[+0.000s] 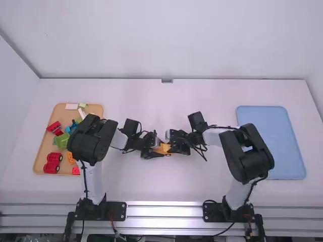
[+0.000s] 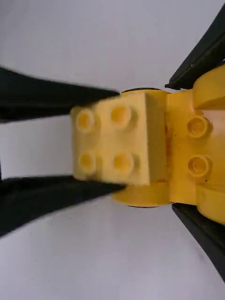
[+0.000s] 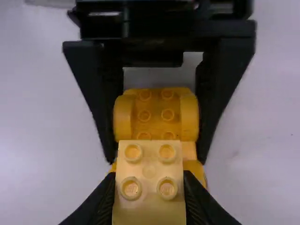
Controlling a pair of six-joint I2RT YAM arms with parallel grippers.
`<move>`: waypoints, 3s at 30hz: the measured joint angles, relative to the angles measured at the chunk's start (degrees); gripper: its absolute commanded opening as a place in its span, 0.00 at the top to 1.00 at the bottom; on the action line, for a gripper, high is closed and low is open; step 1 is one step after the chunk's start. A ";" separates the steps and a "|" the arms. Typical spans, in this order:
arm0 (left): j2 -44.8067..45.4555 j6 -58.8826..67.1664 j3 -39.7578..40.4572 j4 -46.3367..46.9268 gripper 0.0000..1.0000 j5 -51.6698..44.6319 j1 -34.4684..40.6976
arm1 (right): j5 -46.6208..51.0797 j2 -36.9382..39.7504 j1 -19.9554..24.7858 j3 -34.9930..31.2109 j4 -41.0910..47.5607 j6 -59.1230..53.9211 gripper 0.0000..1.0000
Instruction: Assemble lego blocks to make yellow taxi
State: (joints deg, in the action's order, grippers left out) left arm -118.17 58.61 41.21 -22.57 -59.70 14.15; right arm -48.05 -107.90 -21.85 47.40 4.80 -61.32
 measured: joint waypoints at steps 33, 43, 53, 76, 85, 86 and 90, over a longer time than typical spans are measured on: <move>0.00 -2.25 0.02 -1.40 0.39 0.87 0.11 | 2.51 0.00 0.00 0.28 -2.71 1.07 0.54; 0.00 -2.25 0.02 -1.36 0.39 0.87 0.11 | 0.17 2.32 0.81 0.28 -2.69 1.29 0.53; 0.00 -2.25 0.02 -1.36 0.38 0.87 0.11 | -1.27 5.29 1.33 0.50 -2.91 0.33 1.00; 0.11 -3.08 0.20 -1.77 0.39 1.66 0.11 | 2.89 0.28 1.62 3.28 2.58 -1.53 0.62; 0.11 -3.21 0.17 -1.57 0.01 1.20 0.11 | -1.51 6.12 7.67 7.28 3.58 2.05 0.01; 0.24 -3.54 0.17 -1.53 0.01 1.29 0.11 | -1.84 7.43 7.93 8.26 3.23 2.73 0.01; 2.40 -6.14 -0.04 0.83 0.01 3.67 0.09 | -2.32 10.67 8.02 10.86 2.64 4.85 0.01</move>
State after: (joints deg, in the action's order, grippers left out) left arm -115.77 52.47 41.17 -21.74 -56.03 14.24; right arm -50.37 -97.23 -13.82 58.26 7.44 -56.47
